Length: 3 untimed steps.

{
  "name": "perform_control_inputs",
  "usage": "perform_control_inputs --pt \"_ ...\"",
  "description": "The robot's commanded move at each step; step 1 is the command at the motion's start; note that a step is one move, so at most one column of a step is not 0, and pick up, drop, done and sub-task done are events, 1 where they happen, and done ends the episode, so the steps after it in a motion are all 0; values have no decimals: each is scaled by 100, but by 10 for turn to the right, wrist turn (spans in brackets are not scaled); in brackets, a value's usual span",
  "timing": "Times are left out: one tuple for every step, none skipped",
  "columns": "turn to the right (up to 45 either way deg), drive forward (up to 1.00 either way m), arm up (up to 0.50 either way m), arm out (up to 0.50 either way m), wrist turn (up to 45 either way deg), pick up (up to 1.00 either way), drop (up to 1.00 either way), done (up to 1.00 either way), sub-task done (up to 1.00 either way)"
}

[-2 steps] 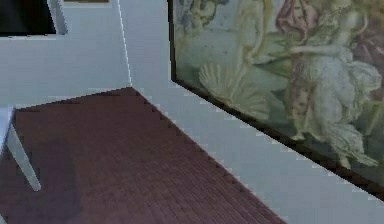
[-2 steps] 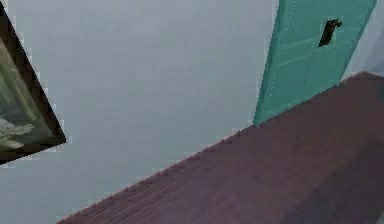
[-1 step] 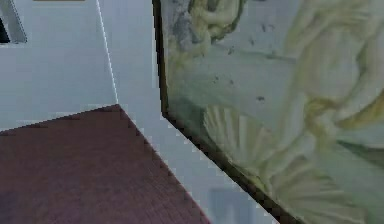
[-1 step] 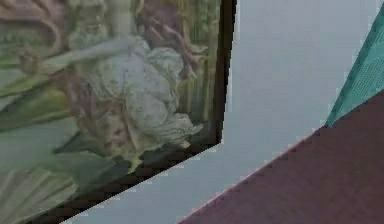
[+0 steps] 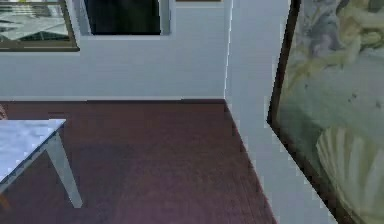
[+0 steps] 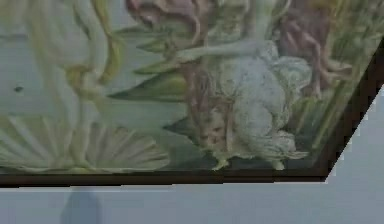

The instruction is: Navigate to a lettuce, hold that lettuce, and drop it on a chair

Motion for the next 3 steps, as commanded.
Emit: perform_control_inputs --pt "0 100 0 0 0 0 0 0 0" --pt "-60 0 0 0 0 0 0 0 0" --pt "0 50 0 0 0 0 0 0 0"
